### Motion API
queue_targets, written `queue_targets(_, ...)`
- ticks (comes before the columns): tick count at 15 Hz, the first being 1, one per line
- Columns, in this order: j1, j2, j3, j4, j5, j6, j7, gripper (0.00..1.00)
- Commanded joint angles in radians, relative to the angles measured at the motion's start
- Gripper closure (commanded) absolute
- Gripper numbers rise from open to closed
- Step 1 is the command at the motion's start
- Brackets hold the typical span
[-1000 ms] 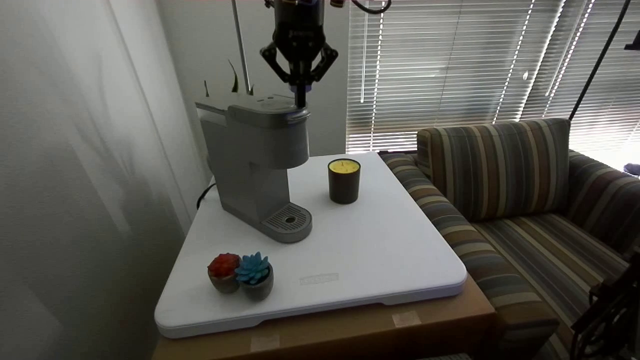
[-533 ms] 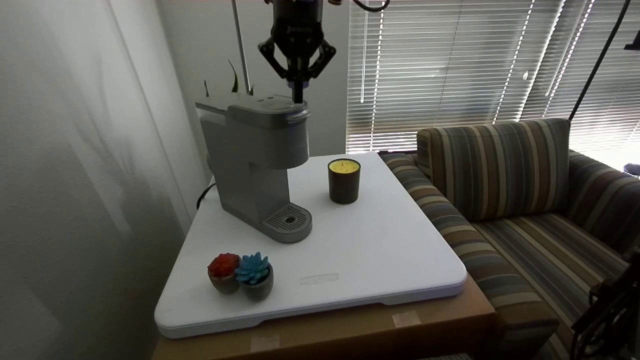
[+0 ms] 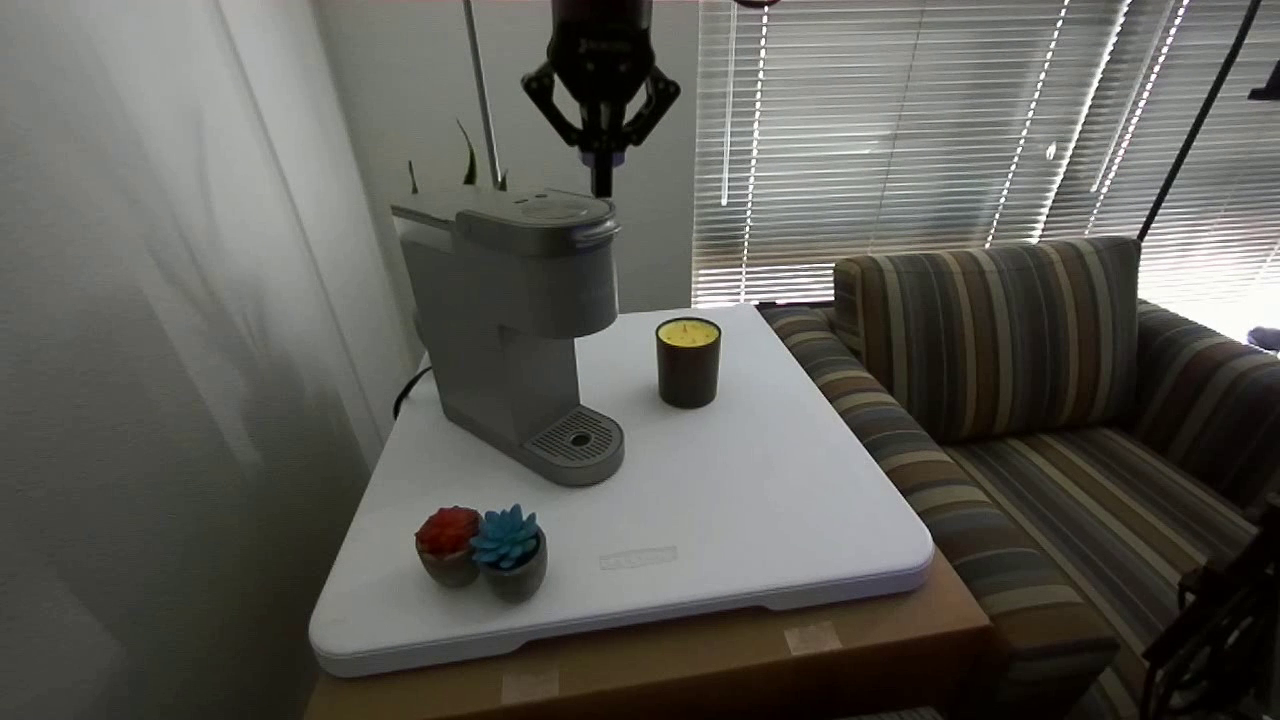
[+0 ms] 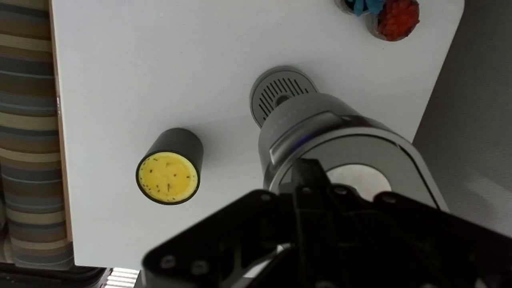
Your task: Open the grey coffee maker then close it
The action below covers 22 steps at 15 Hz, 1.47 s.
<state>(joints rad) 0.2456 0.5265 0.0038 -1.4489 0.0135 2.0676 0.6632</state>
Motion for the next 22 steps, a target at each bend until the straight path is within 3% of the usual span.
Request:
queue_targets(1, -0.005, -0.032, 0.001, -0.038, -0.003, -0.040, 0.013, 1.00)
queue_targets(22, 0.002, -0.038, 0.010, -0.097, -0.009, -0.002, 0.020, 1.00)
